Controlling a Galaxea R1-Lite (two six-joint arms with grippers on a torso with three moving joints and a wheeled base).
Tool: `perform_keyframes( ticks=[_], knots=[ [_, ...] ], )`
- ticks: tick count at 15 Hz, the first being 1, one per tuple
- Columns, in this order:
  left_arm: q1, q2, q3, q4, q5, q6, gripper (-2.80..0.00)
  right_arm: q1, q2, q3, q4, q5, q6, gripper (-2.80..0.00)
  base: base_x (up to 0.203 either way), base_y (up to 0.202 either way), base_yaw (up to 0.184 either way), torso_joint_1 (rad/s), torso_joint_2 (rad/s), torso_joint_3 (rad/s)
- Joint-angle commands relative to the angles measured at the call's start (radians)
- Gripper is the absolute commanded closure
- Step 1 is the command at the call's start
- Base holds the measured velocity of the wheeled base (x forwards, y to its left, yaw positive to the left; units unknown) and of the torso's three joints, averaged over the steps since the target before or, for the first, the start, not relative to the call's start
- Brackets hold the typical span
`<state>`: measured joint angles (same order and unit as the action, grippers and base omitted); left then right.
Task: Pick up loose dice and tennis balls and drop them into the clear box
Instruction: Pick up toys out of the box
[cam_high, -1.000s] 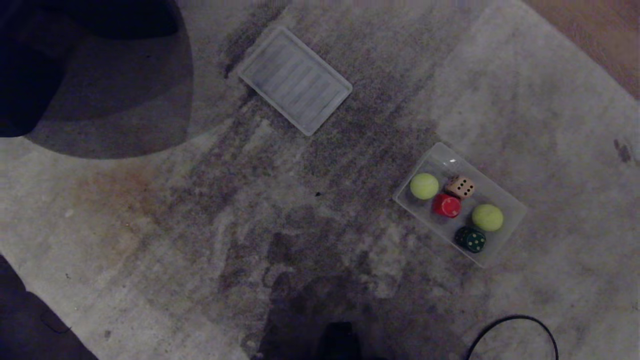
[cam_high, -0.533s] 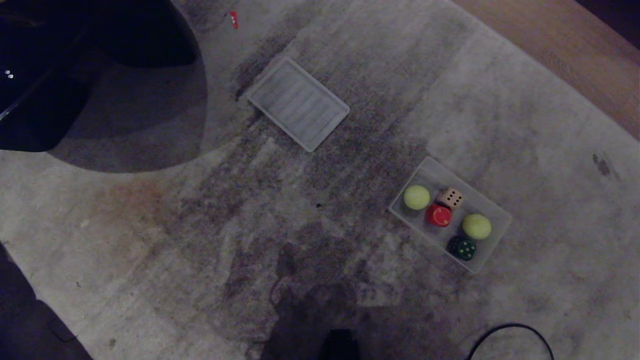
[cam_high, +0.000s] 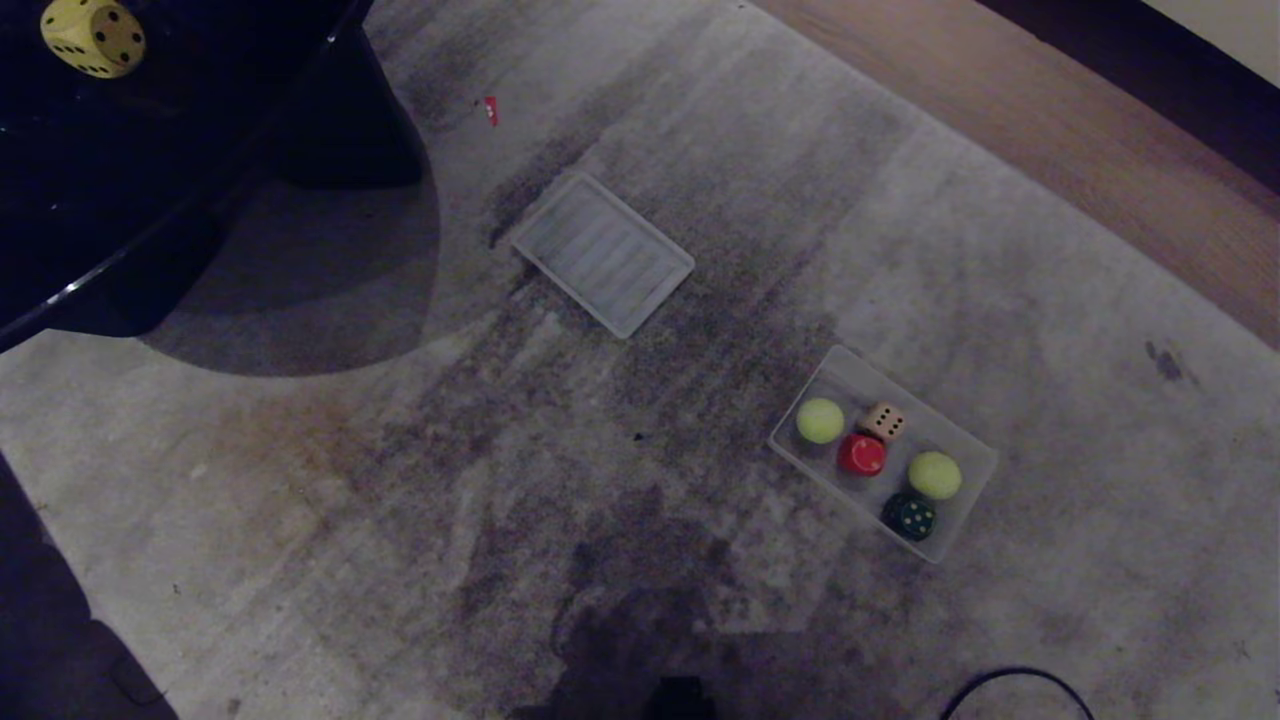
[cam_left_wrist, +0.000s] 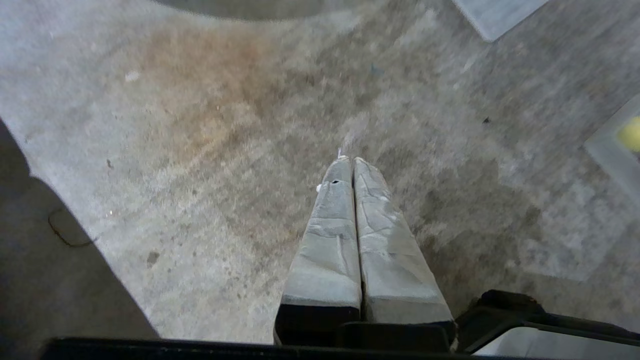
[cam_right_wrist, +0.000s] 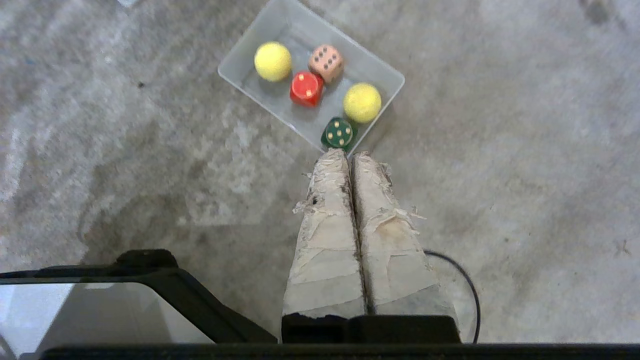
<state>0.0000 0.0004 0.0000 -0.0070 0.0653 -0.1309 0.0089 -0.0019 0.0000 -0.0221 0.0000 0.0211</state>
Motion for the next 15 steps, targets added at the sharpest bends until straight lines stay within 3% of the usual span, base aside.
perform_keyframes(
  ticks=[1, 15],
  knots=[
    [0.000, 0.001, 0.000, -0.001, 0.001, -0.001, 0.00, 0.001, 0.002, 0.011, -0.001, 0.000, 0.000, 0.00, 0.000, 0.000, 0.000, 0.005, 0.00, 0.212],
    [0.000, 0.001, 0.002, -0.001, 0.001, 0.000, 0.00, 0.001, 0.002, 0.011, -0.001, 0.000, 0.000, 0.00, 0.000, 0.000, 0.000, 0.003, 0.00, 0.202]
  ],
)
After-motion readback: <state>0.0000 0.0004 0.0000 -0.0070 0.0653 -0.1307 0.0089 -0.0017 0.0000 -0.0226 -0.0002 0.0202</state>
